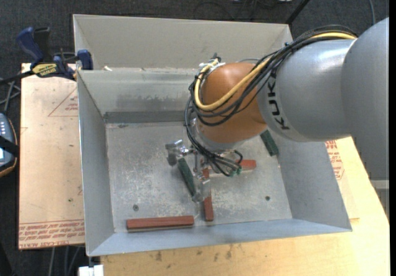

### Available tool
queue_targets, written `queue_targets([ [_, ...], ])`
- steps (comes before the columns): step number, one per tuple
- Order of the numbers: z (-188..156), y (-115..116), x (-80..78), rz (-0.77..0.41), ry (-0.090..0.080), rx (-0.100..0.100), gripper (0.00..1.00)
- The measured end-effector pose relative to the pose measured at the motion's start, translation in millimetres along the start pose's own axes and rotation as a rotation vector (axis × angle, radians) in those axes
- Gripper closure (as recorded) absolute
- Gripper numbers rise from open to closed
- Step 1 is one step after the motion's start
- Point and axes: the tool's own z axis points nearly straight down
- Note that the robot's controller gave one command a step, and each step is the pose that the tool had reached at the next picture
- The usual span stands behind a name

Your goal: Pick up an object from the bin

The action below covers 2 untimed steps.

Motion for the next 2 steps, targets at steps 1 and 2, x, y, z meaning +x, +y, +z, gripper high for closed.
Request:
queue_targets([
  [1, 35.4, -51.2, -31.0, -0.382, 0.008, -0.007, 1.0],
  [2, 35.6, -51.1, -31.0, -0.382, 0.008, -0.007, 0.0],
])
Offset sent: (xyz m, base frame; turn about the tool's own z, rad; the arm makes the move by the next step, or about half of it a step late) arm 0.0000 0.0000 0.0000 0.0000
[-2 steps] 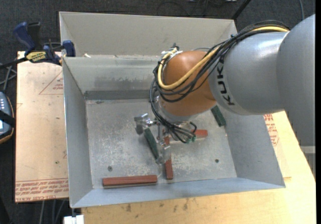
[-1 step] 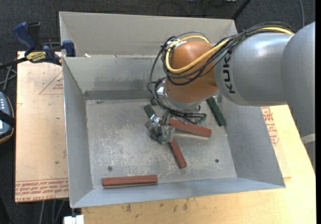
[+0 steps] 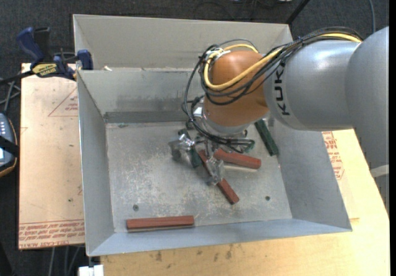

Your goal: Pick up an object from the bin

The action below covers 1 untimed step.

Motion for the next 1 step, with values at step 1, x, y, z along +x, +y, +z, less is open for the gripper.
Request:
queue_targets([
  [1, 0.0, 0.0, 0.0, 0.0, 0.0, 0.0, 0.0],
])
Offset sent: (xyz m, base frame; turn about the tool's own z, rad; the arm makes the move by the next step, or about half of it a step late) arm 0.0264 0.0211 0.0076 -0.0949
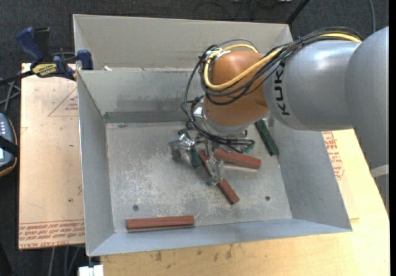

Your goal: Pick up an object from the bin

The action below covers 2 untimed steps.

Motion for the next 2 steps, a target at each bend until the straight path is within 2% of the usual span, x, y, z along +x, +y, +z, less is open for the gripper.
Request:
queue_targets([
  [1, -4, -4, -20.5, -0.057, 0.002, 0.001, 0.0],
  [2, 4, -73, 7.0, -0.16, -0.003, 0.006, 1.0],
])
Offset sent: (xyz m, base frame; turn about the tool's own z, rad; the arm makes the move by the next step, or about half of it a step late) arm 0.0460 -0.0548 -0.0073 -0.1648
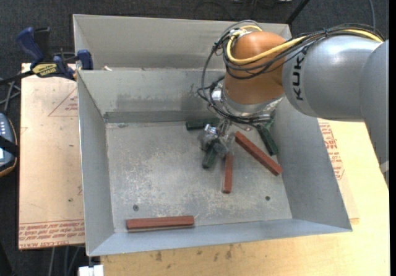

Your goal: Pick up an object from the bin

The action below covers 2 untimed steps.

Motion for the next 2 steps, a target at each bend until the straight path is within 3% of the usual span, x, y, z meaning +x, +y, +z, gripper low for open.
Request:
queue_targets([
  [1, 0, 0, 0.0, 0.0, 0.0, 0.0, 1.0],
  [2, -122, 17, -1.5, 0.062, 0.002, -0.003, 1.0],
])
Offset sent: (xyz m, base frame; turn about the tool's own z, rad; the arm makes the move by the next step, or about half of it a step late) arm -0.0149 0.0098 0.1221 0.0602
